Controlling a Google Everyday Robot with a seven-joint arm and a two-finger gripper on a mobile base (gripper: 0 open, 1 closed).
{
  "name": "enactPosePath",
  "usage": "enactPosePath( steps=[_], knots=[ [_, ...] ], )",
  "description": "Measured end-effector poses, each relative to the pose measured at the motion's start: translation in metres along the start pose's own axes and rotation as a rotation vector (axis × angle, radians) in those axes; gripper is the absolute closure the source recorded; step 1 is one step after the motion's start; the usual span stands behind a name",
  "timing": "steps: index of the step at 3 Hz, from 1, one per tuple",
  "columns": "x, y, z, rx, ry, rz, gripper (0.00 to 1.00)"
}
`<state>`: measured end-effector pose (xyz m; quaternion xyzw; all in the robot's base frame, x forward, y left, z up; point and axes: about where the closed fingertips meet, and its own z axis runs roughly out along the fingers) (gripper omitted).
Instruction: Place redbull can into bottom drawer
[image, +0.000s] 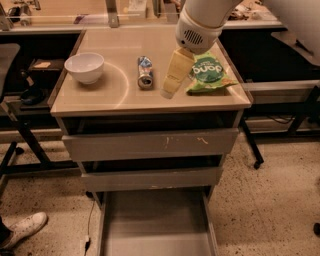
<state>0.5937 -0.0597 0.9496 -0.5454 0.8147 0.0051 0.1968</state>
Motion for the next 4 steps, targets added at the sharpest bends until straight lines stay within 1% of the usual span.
enactPosePath(
  steps=[1,2,3,4],
  knots=[
    [-0.015,-0.027,0.022,0.014,0.042,0.08,0.0],
    [-0.02,-0.031,0.024,0.017,0.038,0.088,0.0],
    [-0.029,-0.036,0.031,0.04,0.013,0.089,0.0],
    [-0.054,-0.053,0.055,0.037,0.012,0.118,0.0]
  ],
)
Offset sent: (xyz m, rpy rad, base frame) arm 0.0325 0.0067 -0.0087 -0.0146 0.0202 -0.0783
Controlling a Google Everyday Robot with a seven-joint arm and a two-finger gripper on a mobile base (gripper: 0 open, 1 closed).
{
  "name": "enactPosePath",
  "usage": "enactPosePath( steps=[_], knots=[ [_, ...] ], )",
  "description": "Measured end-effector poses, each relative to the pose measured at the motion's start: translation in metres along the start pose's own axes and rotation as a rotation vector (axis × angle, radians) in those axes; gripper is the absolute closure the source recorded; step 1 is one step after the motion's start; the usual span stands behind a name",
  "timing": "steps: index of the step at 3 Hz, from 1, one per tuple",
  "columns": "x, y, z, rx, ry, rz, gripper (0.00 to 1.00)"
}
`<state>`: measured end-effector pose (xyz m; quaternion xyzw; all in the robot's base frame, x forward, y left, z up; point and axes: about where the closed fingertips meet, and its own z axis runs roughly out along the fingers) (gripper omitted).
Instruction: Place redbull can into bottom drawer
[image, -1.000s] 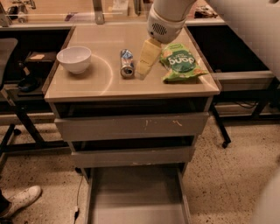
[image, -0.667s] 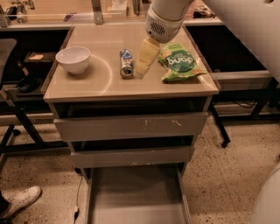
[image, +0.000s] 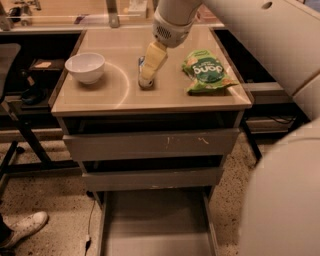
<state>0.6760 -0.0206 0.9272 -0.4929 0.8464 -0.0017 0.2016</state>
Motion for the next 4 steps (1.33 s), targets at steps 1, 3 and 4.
enactPosePath(
  steps=[1,3,4],
  knots=[
    [-0.029,-0.018,0.021,-0.006,0.005,0.035,0.0],
    [-0.05,-0.043,0.059,-0.007,0.051,0.105,0.0],
    [-0.048,-0.052,0.08,-0.022,0.078,0.145,0.0]
  ],
)
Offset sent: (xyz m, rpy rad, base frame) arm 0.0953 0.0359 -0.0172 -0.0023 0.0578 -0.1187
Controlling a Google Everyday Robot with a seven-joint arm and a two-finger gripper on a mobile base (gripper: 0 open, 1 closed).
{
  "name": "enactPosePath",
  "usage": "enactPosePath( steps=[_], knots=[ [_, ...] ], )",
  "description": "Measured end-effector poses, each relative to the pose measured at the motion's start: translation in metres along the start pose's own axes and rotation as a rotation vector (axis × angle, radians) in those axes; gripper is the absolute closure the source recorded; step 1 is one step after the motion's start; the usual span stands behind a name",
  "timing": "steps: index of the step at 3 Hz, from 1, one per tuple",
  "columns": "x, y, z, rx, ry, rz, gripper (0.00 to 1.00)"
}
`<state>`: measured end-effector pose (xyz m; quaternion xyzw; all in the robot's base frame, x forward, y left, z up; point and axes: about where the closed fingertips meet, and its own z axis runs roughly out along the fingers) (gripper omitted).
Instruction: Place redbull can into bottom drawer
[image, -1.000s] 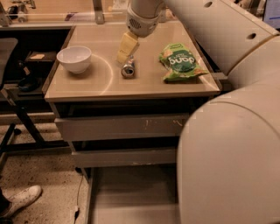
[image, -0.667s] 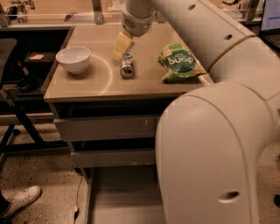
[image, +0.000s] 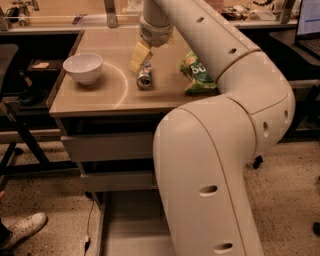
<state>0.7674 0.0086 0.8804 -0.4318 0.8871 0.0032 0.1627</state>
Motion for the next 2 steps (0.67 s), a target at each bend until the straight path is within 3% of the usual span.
enactPosePath(
  steps=[2],
  knots=[
    [-0.005,-0.002,0.042,-0.055,0.041,0.056,0.0]
  ],
)
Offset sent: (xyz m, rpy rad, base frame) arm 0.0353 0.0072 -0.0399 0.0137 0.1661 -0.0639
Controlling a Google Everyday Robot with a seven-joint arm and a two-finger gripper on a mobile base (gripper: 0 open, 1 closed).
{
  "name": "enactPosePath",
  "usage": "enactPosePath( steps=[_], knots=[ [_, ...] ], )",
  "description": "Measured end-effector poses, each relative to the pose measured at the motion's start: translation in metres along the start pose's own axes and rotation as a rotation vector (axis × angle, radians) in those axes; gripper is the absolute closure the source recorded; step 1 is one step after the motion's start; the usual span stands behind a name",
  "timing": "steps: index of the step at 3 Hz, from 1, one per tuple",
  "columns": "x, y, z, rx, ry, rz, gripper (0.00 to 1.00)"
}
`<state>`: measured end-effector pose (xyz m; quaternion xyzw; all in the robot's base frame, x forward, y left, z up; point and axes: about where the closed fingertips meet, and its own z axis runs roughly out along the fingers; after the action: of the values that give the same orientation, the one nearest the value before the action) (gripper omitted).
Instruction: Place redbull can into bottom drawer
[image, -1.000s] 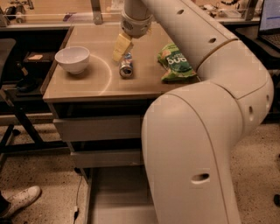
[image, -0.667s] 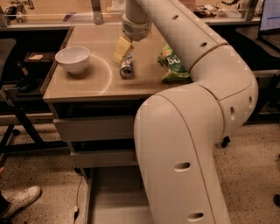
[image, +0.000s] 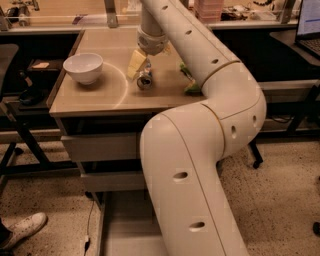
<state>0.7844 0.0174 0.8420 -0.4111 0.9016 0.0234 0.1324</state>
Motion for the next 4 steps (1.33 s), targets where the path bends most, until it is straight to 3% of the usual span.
enactPosePath(
  steps=[1,2,4],
  knots=[
    [-0.007,0.006,0.01,-0.023,0.004,0.004,0.0],
    [-0.015,0.017,0.016,-0.068,-0.01,-0.007,0.18],
    [-0.023,0.015,0.02,-0.062,-0.034,-0.008,0.64]
  ],
)
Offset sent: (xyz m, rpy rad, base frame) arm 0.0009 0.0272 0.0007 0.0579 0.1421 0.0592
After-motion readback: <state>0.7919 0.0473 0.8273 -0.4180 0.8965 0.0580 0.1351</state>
